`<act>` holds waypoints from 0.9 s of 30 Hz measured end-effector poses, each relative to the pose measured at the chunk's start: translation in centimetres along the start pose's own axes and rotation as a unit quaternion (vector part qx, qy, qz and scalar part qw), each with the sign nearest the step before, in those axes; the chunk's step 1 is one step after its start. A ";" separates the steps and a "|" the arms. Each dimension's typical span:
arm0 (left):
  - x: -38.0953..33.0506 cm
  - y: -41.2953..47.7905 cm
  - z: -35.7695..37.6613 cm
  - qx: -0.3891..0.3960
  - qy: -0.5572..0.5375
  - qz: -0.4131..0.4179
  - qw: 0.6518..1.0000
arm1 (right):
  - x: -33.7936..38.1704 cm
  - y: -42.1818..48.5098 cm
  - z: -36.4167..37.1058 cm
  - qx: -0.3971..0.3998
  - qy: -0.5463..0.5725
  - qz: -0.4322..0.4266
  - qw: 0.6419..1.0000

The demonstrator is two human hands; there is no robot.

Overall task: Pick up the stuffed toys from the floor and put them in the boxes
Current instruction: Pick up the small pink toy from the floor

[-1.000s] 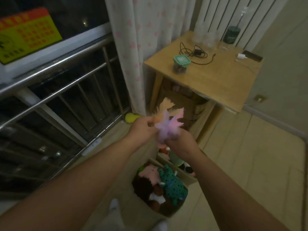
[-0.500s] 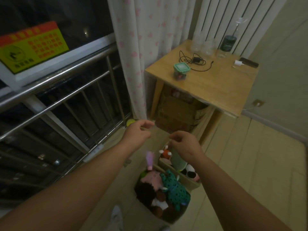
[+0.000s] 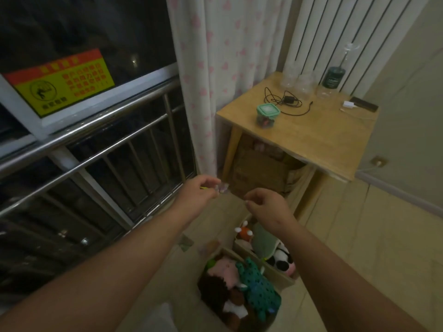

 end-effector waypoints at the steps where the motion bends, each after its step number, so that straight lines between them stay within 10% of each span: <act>1: 0.2 0.4 -0.4 0.001 -0.001 -0.002 1.000 | 0.4 0.3 0.1 -0.002 -0.004 -0.002 1.000; 27: 8.7 22.0 -4.5 0.165 0.032 -0.052 0.984 | 0.9 14.1 11.5 -0.062 0.067 0.182 0.979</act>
Point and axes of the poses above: each hand's wrist, its own y-axis towards the middle knuckle, its own z-axis out of the palm, x = y × z, the point moved 5 cm from there along y, towards the middle knuckle, and after that the axes turned 3 degrees about -z, right-handed, at the moved point
